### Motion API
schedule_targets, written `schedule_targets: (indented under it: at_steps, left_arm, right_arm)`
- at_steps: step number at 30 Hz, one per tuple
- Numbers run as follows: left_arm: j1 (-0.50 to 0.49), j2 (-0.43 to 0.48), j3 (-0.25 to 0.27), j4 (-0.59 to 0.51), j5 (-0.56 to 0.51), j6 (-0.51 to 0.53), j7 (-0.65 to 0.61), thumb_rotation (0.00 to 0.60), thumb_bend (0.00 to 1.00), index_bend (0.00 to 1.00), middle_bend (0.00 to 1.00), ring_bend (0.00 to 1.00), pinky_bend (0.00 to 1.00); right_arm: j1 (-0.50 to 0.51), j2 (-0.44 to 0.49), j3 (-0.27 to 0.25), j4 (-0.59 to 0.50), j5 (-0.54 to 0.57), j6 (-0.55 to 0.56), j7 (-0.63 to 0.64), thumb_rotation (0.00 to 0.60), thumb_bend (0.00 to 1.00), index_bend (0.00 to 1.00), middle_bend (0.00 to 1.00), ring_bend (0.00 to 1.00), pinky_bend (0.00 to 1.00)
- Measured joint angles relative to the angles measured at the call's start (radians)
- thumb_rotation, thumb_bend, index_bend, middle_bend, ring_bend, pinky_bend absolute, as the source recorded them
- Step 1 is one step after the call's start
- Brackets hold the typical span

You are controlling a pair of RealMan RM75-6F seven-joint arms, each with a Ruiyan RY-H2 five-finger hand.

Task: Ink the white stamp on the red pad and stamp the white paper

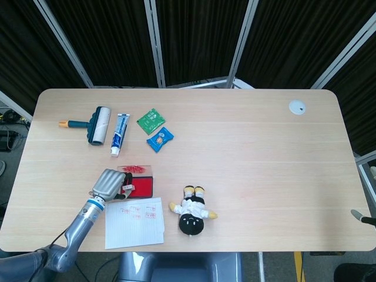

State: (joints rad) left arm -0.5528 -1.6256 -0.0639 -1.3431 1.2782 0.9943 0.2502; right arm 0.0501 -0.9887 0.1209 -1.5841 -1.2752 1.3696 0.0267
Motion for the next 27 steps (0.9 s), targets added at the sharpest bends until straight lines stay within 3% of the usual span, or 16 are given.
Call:
schedule_targets:
  at_steps: [12, 20, 27]
  left_arm:
    - [0.046, 0.121, 0.026, -0.222, 0.098, 0.118, -0.026, 0.600, 0.37, 0.57, 0.57, 0.86, 0.86]
    - [0.122, 0.168, 0.115, -0.293, 0.174, 0.199, -0.029, 0.600, 0.37, 0.57, 0.57, 0.86, 0.86]
    - [0.189, 0.192, 0.187, -0.282, 0.228, 0.249, -0.066, 0.600, 0.37, 0.57, 0.57, 0.86, 0.86]
  right_arm:
    - [-0.005, 0.008, 0.000, -0.008, -0.011, 0.009, 0.018, 0.600, 0.00, 0.00, 0.00, 0.00, 0.00]
    - [-0.013, 0.020, -0.003, -0.016, -0.030, 0.025, 0.042, 0.600, 0.00, 0.00, 0.00, 0.00, 0.00]
    - [-0.017, 0.028, -0.008, -0.024, -0.044, 0.030, 0.053, 0.600, 0.00, 0.00, 0.00, 0.00, 0.00]
